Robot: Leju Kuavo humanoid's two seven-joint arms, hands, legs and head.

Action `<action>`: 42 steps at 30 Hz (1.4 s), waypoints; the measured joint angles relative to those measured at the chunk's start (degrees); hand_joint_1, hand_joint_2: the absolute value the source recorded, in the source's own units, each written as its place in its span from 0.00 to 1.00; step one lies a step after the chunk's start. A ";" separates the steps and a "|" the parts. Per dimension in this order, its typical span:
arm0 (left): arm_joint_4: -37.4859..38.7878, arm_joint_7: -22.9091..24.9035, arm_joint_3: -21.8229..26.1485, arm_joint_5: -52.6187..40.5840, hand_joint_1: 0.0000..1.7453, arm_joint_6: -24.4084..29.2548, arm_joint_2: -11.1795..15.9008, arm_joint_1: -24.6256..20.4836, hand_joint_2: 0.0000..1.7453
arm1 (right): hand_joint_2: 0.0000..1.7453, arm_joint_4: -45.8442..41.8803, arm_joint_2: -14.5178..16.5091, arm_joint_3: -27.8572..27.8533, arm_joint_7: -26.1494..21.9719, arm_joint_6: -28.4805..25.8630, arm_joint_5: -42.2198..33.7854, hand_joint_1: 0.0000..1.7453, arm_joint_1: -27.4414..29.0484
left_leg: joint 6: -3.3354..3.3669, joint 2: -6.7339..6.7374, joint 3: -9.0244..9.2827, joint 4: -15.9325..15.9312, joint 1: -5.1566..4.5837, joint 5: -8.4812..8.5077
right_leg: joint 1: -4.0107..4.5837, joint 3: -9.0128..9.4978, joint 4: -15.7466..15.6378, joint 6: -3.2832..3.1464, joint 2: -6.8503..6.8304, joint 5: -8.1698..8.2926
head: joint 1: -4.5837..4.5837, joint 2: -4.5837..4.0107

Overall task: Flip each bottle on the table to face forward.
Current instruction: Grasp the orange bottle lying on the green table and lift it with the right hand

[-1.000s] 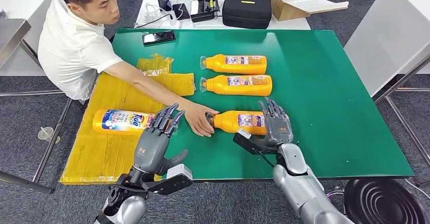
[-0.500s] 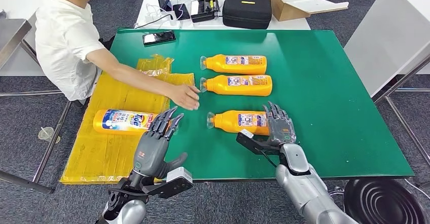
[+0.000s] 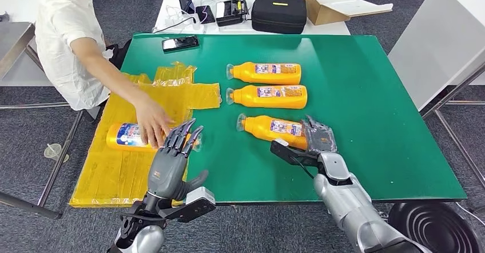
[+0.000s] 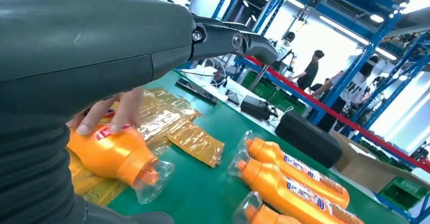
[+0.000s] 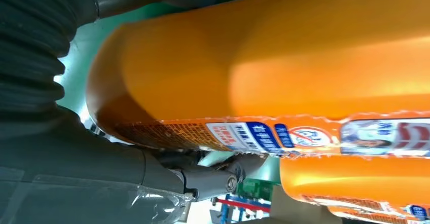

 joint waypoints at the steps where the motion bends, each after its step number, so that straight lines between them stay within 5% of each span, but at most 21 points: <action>1: 0.01 -0.15 0.03 0.18 0.00 0.13 0.00 0.02 1.00 | 1.00 0.42 -0.38 0.00 -0.34 -0.17 -0.09 1.00 -0.23 | 0.00 -0.01 0.00 0.00 0.00 0.00 | 0.00 0.02 0.00 0.00 0.00 0.00 | 0.00 0.00; 16: 1.50 -1.62 0.10 1.95 0.00 1.36 0.00 -0.11 1.00 | 1.00 7.01 -2.87 0.07 -1.57 4.03 -0.08 1.00 -4.50 | 0.00 0.00 0.26 0.00 0.00 -0.01 | 0.00 0.22 -0.02 0.00 0.01 -0.01 | 0.00 0.00; 19: 1.93 -2.56 0.10 3.08 0.00 1.85 0.00 -0.18 1.00 | 1.00 7.83 -3.01 -0.15 -5.51 5.04 -3.57 1.00 -4.71 | 0.00 0.02 0.33 0.00 0.00 -0.02 | 0.00 0.26 -0.04 0.00 0.01 -0.01 | -0.01 0.00; 21: 2.26 -4.12 0.10 5.68 0.00 1.91 0.00 -0.28 1.00 | 1.00 8.01 -3.50 -0.82 -12.20 6.80 -9.24 1.00 -4.43 | 0.00 0.04 0.43 0.00 0.01 -0.07 | 0.02 0.24 -0.08 0.00 0.02 -0.02 | -0.01 0.00; 25: 2.74 -7.37 0.61 19.62 0.00 -3.43 -0.45 -0.01 1.00 | 1.00 5.18 -4.71 -2.65 -25.65 10.19 -23.73 1.00 -0.77 | -0.07 0.10 0.75 -0.02 0.02 -0.32 | 0.06 0.71 -0.12 -0.01 0.06 -0.05 | 0.01 0.00; 29: 3.00 -7.70 3.50 47.10 0.00 -15.61 -3.36 1.95 1.00 | 1.00 -4.25 -3.22 -3.54 -35.00 12.90 -37.65 1.00 6.87 | -0.11 0.20 0.71 -0.05 0.02 -0.37 | 0.10 0.66 -0.11 -0.04 0.15 -0.07 | 0.00 0.00; 34: 4.17 -7.50 5.15 59.68 0.00 -19.99 -5.19 2.93 1.00 | 1.00 -13.51 0.32 -2.54 -35.37 12.91 -44.47 1.00 12.54 | -0.14 0.29 0.46 -0.07 0.08 -0.28 | 0.12 0.40 -0.07 -0.06 0.28 -0.08 | -0.03 0.00; 42: 5.61 -5.92 5.97 68.45 0.00 -22.10 -5.60 3.32 1.00 | 1.00 -22.37 4.49 0.96 -37.21 11.22 -49.76 1.00 13.92 | -0.11 0.29 0.11 -0.04 0.04 -0.22 | 0.04 0.06 -0.04 -0.05 0.26 -0.06 | 0.01 0.00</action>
